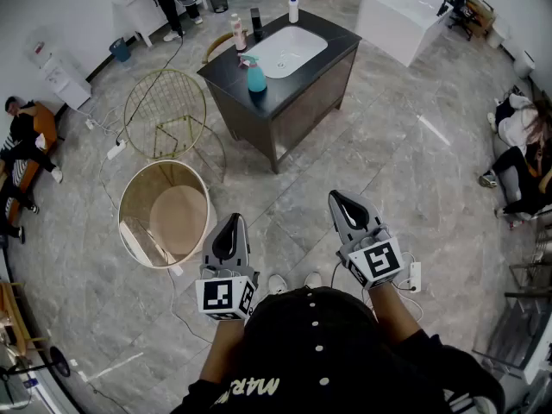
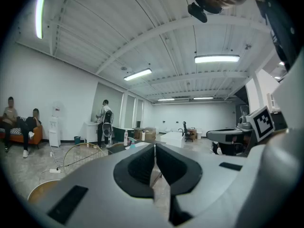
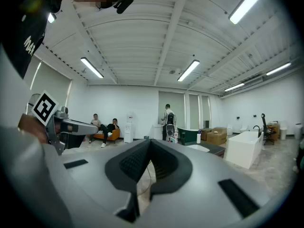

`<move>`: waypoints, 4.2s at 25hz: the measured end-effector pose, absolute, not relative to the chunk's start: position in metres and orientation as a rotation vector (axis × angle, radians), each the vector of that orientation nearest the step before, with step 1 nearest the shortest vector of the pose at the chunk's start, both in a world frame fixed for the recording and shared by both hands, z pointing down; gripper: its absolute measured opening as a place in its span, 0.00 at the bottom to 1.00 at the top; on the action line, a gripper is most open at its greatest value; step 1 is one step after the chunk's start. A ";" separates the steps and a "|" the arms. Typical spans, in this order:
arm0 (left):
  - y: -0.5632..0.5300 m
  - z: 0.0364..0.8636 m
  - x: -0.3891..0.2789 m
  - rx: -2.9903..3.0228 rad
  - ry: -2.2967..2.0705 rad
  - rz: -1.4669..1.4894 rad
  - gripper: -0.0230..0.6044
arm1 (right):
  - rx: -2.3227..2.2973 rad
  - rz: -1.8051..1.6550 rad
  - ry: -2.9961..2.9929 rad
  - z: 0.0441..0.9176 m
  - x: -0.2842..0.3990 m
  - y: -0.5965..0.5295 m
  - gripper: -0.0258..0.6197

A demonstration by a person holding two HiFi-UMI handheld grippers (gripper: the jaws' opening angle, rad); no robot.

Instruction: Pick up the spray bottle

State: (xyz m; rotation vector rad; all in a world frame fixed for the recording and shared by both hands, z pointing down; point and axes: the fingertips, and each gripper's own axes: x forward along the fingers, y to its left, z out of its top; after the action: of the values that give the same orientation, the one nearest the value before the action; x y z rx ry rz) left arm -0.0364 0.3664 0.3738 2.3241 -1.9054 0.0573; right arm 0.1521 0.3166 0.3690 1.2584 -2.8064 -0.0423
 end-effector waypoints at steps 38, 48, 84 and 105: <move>0.250 0.400 -0.101 2.343 -1.835 0.115 0.07 | 1.307 0.045 -2.765 0.402 0.095 0.196 0.03; 0.144 0.386 -0.095 2.327 -1.903 0.100 0.07 | 1.249 0.003 -2.823 0.387 0.098 0.084 0.03; -0.146 0.398 -0.171 2.344 -1.831 0.102 0.07 | 1.258 0.005 -2.780 0.394 0.018 -0.199 0.03; -0.198 0.412 -0.172 2.288 -1.828 0.074 0.07 | 0.964 0.008 -2.807 0.438 -0.009 -0.272 0.03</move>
State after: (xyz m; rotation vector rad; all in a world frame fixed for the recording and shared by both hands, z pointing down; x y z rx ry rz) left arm -0.1724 -0.1978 0.4123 2.2882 -1.8276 0.0744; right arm -0.0087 -0.2721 0.4377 0.9636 -2.8067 0.0080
